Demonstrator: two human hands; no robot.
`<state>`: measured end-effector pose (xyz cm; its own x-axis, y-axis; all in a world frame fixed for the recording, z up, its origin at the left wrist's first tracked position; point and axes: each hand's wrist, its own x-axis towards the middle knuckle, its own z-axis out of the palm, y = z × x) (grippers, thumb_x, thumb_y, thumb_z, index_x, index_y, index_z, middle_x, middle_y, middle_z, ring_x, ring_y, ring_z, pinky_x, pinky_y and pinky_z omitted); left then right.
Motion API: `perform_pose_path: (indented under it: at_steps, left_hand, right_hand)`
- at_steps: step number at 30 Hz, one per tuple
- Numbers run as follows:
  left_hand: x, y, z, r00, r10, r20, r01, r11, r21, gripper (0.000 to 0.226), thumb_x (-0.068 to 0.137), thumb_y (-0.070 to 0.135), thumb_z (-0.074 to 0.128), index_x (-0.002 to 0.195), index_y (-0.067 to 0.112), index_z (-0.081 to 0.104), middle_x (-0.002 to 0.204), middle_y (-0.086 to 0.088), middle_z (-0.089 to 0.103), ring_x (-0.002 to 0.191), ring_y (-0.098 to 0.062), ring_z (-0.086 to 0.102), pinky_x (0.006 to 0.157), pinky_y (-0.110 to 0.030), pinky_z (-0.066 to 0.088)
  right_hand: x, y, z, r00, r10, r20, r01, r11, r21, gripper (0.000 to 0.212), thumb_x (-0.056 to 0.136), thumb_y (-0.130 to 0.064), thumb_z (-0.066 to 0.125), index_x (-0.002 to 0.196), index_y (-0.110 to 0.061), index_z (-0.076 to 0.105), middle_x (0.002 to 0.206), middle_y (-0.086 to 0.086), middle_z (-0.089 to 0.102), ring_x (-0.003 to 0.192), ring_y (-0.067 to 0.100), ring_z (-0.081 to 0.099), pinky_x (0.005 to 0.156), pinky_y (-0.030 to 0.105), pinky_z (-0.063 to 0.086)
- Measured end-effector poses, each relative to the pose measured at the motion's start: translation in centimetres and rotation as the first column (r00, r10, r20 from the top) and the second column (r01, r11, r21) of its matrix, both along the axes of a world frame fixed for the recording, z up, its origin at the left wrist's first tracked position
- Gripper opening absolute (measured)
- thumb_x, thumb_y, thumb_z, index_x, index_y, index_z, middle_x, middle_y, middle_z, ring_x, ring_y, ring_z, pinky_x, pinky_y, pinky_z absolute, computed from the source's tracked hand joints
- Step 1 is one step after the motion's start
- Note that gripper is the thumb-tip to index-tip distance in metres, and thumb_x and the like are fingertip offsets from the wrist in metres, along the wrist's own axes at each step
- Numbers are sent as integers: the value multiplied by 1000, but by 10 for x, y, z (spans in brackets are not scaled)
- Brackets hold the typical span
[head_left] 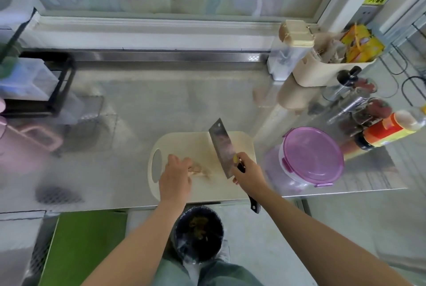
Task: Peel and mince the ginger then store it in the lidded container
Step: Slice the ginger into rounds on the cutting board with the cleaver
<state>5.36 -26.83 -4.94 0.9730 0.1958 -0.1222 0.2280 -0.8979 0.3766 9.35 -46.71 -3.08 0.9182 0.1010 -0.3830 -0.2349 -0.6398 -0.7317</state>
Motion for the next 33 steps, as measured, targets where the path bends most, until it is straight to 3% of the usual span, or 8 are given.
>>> perform_pose_path:
  at_steps: [4,8,12,15,19,23,29,33]
  left_hand:
    - [-1,6,-4,999,-35,-17,33,996,-88,37,86,-5,55,111,21,63,111,-8,48,74,-23,61,64,-31,50]
    - [9,21,-7,988,-151,17,152,977,-152,28,86,-5,55,105,12,67,100,-8,49,70,-20,54,65,-28,45]
    - [16,32,-8,967,-256,12,253,944,-212,22,90,0,52,103,9,67,105,-6,50,82,-20,57,75,-22,43]
    - [23,37,-8,963,-270,-25,255,933,-254,28,90,1,53,112,13,64,109,-4,49,90,-23,57,83,-28,45]
    - [17,36,-9,987,-120,-106,75,933,-352,33,86,5,57,116,17,52,108,-2,51,90,-23,59,78,-30,45]
    - [3,22,-13,954,114,-276,-235,857,-458,30,86,34,68,102,18,48,82,3,65,73,-16,63,56,-23,42]
    - [5,-2,-8,913,212,-348,-367,800,-475,25,83,41,70,76,18,66,64,5,68,66,-16,65,64,-32,51]
    - [11,-15,3,878,282,-387,-456,740,-495,26,84,29,71,64,27,55,64,9,63,71,-18,64,69,-30,50]
  right_hand:
    - [0,8,-3,1000,12,-8,-12,998,-70,29,89,-12,50,78,-37,40,73,10,59,62,28,64,60,40,51]
    - [-8,21,-6,999,10,-41,-17,984,-180,14,89,-19,51,100,-26,51,80,4,63,72,27,64,67,37,52]
    - [-22,38,-7,998,20,-58,-33,974,-226,15,83,-14,57,95,-20,50,74,3,57,68,25,53,57,29,40]
    - [-30,51,-7,998,37,-58,-50,969,-241,15,82,-14,58,88,-14,44,69,5,52,64,27,47,53,31,34]
    - [-36,62,-8,997,19,-70,-35,972,-234,23,83,-18,59,80,-16,36,70,7,54,64,33,60,57,41,51]
    - [-35,64,-8,1000,12,-26,-18,975,-224,19,87,-19,55,81,-15,38,72,12,61,61,32,63,57,48,54]
    - [-28,56,-2,985,152,-80,-168,953,-251,15,93,-23,48,90,-13,37,80,12,62,63,32,63,59,43,56]
    - [-20,44,6,987,163,14,-153,953,-263,10,96,-17,43,93,-11,36,75,13,60,57,32,59,55,43,54]
